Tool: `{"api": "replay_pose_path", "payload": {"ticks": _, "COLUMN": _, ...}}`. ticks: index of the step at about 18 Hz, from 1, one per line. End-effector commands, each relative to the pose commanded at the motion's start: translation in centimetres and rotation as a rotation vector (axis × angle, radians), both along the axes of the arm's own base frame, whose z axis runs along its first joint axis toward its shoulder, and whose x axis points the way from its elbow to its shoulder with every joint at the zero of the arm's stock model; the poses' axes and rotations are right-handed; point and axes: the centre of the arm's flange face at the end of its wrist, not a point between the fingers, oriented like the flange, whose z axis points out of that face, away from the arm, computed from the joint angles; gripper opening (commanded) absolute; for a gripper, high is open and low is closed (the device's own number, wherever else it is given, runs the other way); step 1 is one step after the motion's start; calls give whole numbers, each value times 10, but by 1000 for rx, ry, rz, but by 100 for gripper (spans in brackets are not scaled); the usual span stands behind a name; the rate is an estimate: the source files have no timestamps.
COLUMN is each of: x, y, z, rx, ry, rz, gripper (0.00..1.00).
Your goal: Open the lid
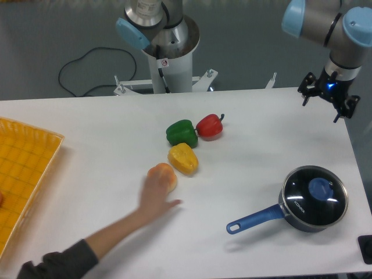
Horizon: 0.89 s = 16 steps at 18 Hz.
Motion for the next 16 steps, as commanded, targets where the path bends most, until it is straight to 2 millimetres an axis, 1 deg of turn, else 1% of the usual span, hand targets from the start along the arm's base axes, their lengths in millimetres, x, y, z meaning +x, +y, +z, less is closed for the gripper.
{"api": "replay_pose_path", "payload": {"ticks": 5, "x": 0, "y": 1, "z": 2, "rx": 1, "ry": 4, "rz": 2, "gripper": 100}}
{"api": "replay_pose_path", "payload": {"ticks": 6, "x": 1, "y": 3, "z": 1, "rx": -1, "ry": 2, "rz": -3, "gripper": 100}}
{"api": "replay_pose_path", "payload": {"ticks": 7, "x": 5, "y": 4, "z": -6, "rx": -9, "ry": -8, "rz": -24, "gripper": 100}}
{"api": "replay_pose_path", "payload": {"ticks": 9, "x": -1, "y": 6, "z": 8, "rx": -29, "ry": 25, "rz": -41, "gripper": 100}}
{"api": "replay_pose_path", "payload": {"ticks": 12, "x": 1, "y": 11, "z": 8, "rx": -29, "ry": 28, "rz": -42, "gripper": 100}}
{"api": "replay_pose_path", "payload": {"ticks": 14, "x": 1, "y": 6, "z": 4, "rx": -25, "ry": 26, "rz": -32, "gripper": 100}}
{"api": "replay_pose_path", "payload": {"ticks": 16, "x": 3, "y": -9, "z": -4, "rx": -21, "ry": 11, "rz": -11, "gripper": 100}}
